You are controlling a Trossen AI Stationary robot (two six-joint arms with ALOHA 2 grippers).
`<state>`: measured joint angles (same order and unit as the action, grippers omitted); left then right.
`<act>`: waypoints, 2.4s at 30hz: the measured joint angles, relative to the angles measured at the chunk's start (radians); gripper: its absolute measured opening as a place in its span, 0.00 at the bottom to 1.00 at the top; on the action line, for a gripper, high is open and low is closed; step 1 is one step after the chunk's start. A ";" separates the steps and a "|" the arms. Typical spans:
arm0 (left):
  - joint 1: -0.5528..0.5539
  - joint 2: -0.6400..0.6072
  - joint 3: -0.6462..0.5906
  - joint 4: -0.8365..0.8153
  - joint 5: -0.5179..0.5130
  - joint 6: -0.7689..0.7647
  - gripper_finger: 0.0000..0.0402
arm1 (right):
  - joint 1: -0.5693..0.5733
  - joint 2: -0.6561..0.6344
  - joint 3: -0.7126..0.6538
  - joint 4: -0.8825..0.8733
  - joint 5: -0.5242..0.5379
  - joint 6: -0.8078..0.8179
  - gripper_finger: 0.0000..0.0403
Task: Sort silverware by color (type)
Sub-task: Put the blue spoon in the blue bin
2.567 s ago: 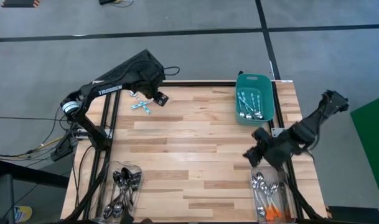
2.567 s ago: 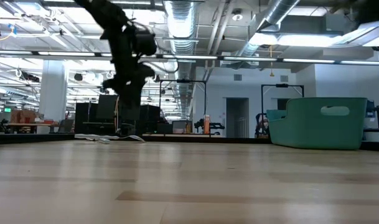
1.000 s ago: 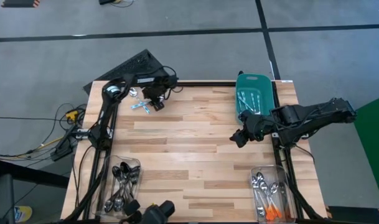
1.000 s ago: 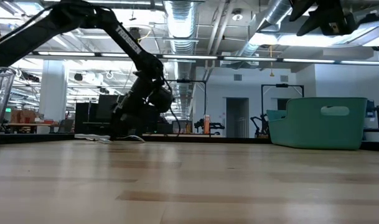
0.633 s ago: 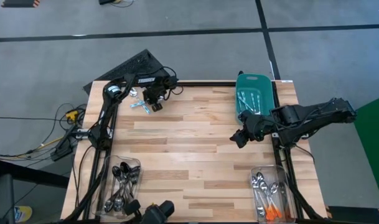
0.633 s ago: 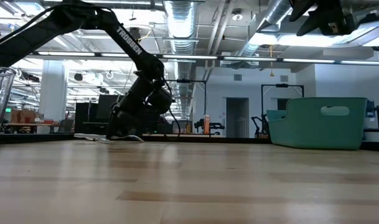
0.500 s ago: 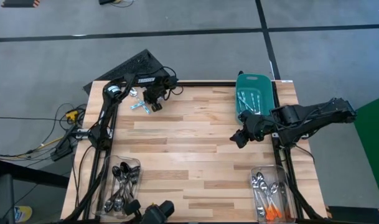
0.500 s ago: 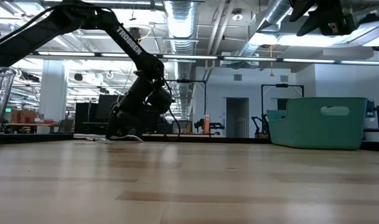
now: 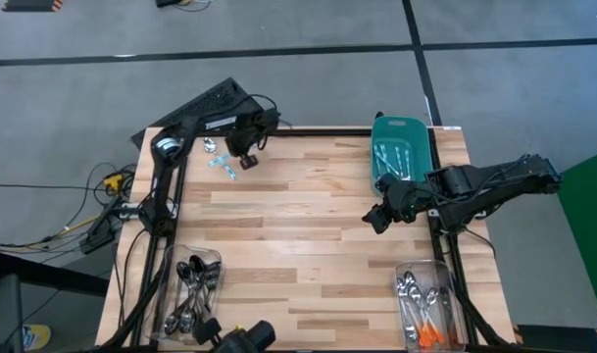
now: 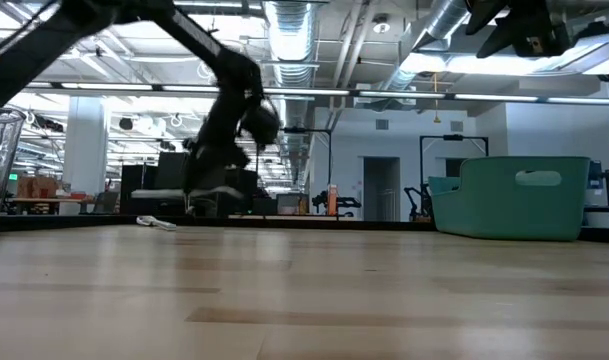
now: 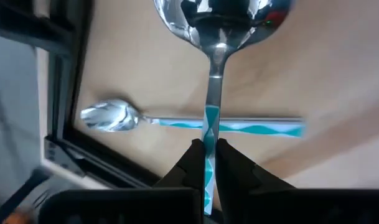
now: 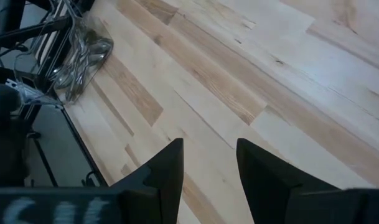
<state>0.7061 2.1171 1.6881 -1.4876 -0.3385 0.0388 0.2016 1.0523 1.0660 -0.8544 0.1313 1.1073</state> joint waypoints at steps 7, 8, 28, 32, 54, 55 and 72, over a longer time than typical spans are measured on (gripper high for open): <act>-0.044 -0.216 0.022 0.120 0.263 -0.055 0.01 | -0.010 0.000 0.000 0.000 0.037 -0.008 0.42; -0.053 -0.243 0.023 0.152 0.304 -0.064 0.01 | -0.015 0.000 0.000 0.000 0.056 -0.001 0.42; -0.325 -0.414 0.023 0.804 0.780 -0.063 0.01 | -0.335 -0.017 0.000 0.518 0.132 -0.330 0.58; -0.354 -0.414 0.023 0.947 0.833 -0.050 0.01 | -0.345 0.001 0.001 0.618 0.051 -0.485 0.59; -0.375 -0.414 0.022 1.076 0.826 -0.116 0.02 | -0.358 0.098 0.000 0.819 -0.006 -0.664 0.10; -0.375 -0.414 0.022 1.068 0.820 -0.114 0.03 | -0.360 0.098 0.000 0.818 -0.007 -0.678 0.07; -0.174 -0.415 0.022 0.625 0.266 -0.237 0.27 | -0.628 -0.045 0.000 0.129 0.188 -0.408 0.06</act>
<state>0.5325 1.7023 1.7100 -0.8626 -0.0724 -0.1985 -0.4269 1.0076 1.0664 -0.7252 0.3196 0.6997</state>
